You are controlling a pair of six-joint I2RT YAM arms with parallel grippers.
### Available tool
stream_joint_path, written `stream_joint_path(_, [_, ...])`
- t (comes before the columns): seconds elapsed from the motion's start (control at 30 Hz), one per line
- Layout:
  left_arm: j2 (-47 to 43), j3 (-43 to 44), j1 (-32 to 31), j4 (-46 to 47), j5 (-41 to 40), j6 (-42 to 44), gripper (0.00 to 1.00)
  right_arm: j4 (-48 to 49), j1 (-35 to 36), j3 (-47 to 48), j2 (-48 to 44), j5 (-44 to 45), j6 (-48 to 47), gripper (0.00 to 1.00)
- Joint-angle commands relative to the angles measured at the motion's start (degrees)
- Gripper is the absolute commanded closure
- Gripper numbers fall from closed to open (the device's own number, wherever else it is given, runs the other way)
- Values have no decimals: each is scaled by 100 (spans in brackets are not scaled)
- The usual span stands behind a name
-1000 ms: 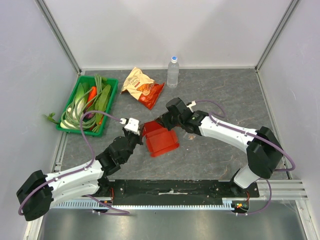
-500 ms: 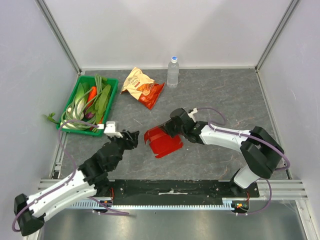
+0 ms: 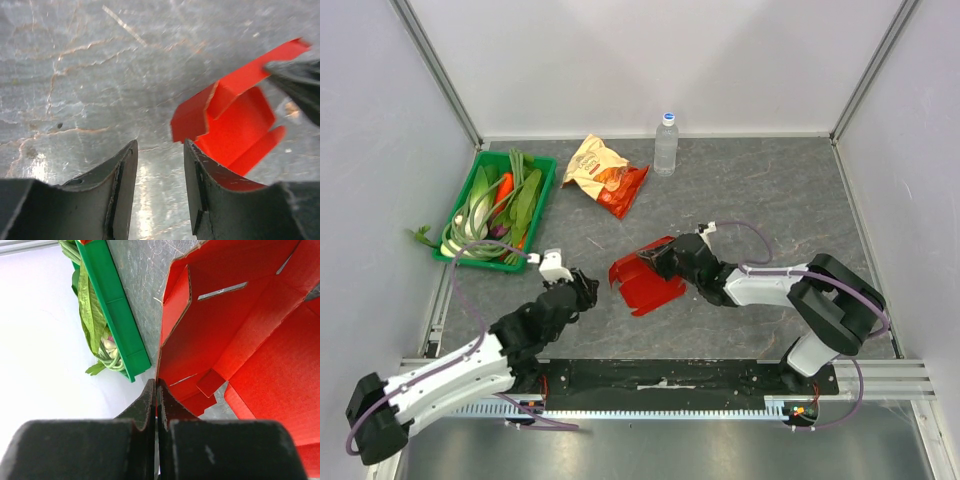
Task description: Fold the paper box
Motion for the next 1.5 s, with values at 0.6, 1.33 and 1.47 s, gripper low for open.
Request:
stream_joint_path(0.6, [3186, 200, 688, 4005, 2160, 2178, 69, 1071, 14, -405, 67, -21, -267, 100])
stream_joint_path(1.33, [3511, -520, 442, 5516, 1783, 2362, 62, 1659, 136, -957, 58, 217, -653, 100])
stream_joint_path(1.47, [3537, -626, 407, 5561, 1695, 2353, 59, 2126, 145, -1143, 208, 226, -610, 100])
